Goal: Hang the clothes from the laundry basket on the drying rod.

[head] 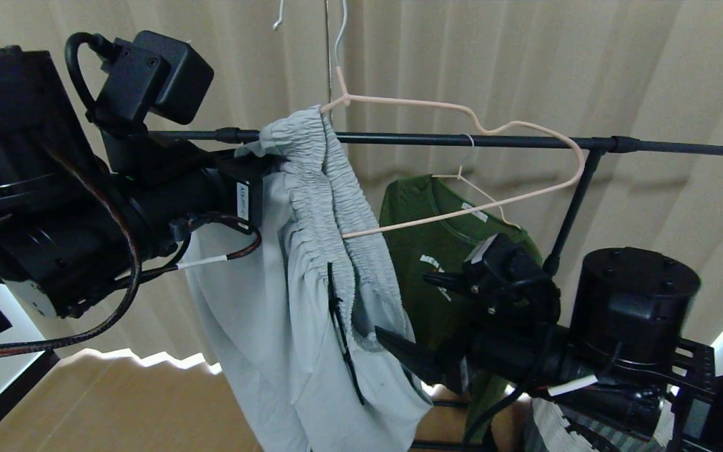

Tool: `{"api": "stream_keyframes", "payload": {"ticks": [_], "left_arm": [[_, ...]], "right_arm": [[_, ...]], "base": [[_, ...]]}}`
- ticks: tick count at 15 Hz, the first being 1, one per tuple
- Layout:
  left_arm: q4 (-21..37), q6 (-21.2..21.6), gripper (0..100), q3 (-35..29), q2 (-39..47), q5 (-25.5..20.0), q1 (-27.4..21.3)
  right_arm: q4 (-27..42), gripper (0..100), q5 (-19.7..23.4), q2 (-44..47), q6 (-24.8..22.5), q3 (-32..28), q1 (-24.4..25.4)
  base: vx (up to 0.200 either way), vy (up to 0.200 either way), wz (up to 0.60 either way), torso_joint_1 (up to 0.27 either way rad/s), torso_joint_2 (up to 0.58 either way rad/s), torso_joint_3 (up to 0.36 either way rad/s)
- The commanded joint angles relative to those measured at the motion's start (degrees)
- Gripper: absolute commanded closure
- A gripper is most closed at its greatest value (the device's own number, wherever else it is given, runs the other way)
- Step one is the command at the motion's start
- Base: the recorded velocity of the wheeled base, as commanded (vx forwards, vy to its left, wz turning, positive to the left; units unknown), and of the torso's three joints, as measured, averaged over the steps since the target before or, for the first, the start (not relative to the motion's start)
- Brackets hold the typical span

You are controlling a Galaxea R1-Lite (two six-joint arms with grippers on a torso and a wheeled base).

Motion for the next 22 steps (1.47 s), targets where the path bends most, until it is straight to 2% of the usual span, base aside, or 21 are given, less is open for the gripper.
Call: {"api": "stream_keyframes", "payload": {"ticks": [1, 5, 6, 10, 12, 16, 20, 22], "left_arm": [[-0.03, 0.01, 100, -0.14, -0.52, 0.06, -0.40], [-0.12, 0.18, 100, -0.23, -0.96, 0.15, -0.22], [-0.12, 0.18, 100, -0.23, -1.40, 0.06, -0.22], [-0.12, 0.18, 100, 0.04, -2.28, 0.06, -0.22], [-0.03, 1.24, 100, 1.09, -2.55, 0.15, 0.66], [-0.12, 13.19, 100, 6.28, -4.04, 0.32, 6.55], [-0.12, 17.58, 100, 8.47, -4.92, 0.50, 7.51], [-0.12, 21.54, 100, 8.82, -5.45, 0.50, 10.85]], "right_arm": [[-0.12, 0, -0.92, 3.90, -0.02, -1.21, 0.01], [-0.12, 0, -2.33, 3.37, -0.02, -0.33, -0.34], [-0.12, 100, -2.68, 3.28, -0.02, -0.15, -0.78], [-0.03, 100, -2.77, 3.72, -0.02, -0.42, -2.53], [-0.03, 100, -2.86, 2.67, -0.11, -0.15, -5.44], [-0.12, 100, -2.77, -1.73, 0.07, -0.24, -12.38], [-0.12, 100, -2.77, -2.08, 0.07, -0.24, -14.58], [-0.12, 100, -2.77, -2.08, 0.07, -0.59, -15.10]], "base": [[0.000, 0.000, 0.00, 0.000, 0.00, 0.000], [0.000, 0.000, 0.00, 0.000, 0.00, 0.000], [0.000, 0.000, 0.00, 0.000, 0.00, 0.000], [0.000, 0.000, 0.00, 0.000, 0.00, 0.000], [0.000, 0.000, 0.00, 0.000, 0.00, 0.000], [0.000, 0.000, 0.00, 0.000, 0.00, 0.000], [0.000, 0.000, 0.00, 0.000, 0.00, 0.000], [0.000, 0.000, 0.00, 0.000, 0.00, 0.000]]}}
